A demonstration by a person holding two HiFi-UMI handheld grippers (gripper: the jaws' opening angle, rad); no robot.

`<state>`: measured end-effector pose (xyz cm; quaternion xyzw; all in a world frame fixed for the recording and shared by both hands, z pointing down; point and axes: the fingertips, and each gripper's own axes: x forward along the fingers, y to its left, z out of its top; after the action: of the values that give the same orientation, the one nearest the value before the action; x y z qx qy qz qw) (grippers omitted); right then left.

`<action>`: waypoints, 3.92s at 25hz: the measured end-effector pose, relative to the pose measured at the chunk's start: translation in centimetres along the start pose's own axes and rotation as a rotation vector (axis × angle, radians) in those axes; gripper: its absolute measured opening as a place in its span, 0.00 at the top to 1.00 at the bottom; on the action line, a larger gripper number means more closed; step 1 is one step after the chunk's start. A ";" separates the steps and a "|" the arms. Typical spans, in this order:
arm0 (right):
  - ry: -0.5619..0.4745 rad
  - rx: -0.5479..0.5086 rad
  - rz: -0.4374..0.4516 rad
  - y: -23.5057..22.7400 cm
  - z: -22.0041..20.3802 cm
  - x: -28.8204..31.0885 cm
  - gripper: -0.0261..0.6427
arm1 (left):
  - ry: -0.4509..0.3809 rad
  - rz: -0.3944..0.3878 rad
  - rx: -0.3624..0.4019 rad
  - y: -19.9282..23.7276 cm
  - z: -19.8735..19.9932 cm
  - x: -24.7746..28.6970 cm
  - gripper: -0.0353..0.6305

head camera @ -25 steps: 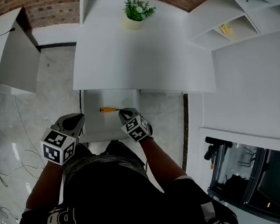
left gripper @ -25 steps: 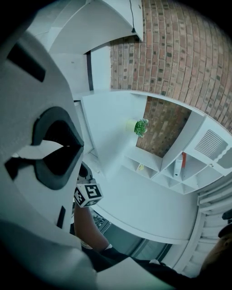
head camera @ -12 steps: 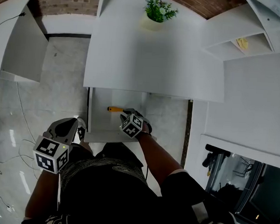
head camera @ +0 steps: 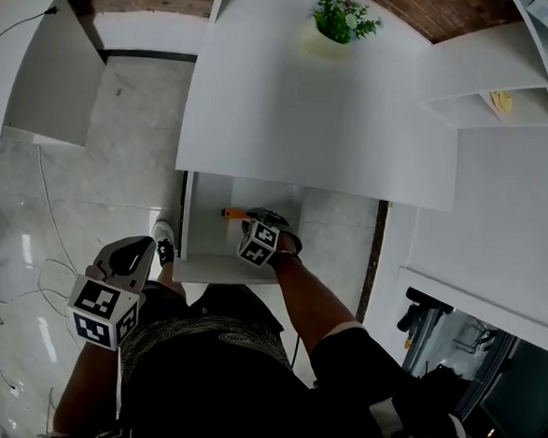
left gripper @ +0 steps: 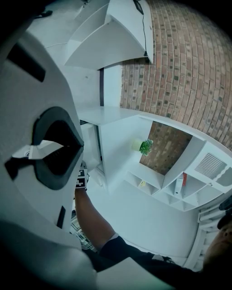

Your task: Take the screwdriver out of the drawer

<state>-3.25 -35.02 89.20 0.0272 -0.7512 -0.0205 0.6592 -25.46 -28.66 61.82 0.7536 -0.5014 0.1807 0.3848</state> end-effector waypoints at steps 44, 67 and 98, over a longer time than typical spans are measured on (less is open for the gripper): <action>-0.030 -0.203 0.100 1.0 1.6 -4.3 0.85 | -0.091 0.032 -0.044 -5.2 2.3 2.2 0.92; -0.731 0.529 0.078 -5.1 3.1 -27.7 0.85 | -0.268 -0.042 0.083 -15.7 9.1 2.0 0.92; -1.229 0.563 0.020 -4.0 -1.1 -46.8 0.85 | -0.475 -0.027 0.163 -25.7 13.3 -3.1 0.92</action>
<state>3.97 -35.82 42.74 0.1744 -0.9665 0.1705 0.0802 -5.34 -31.73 41.00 0.8100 -0.5515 0.0334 0.1966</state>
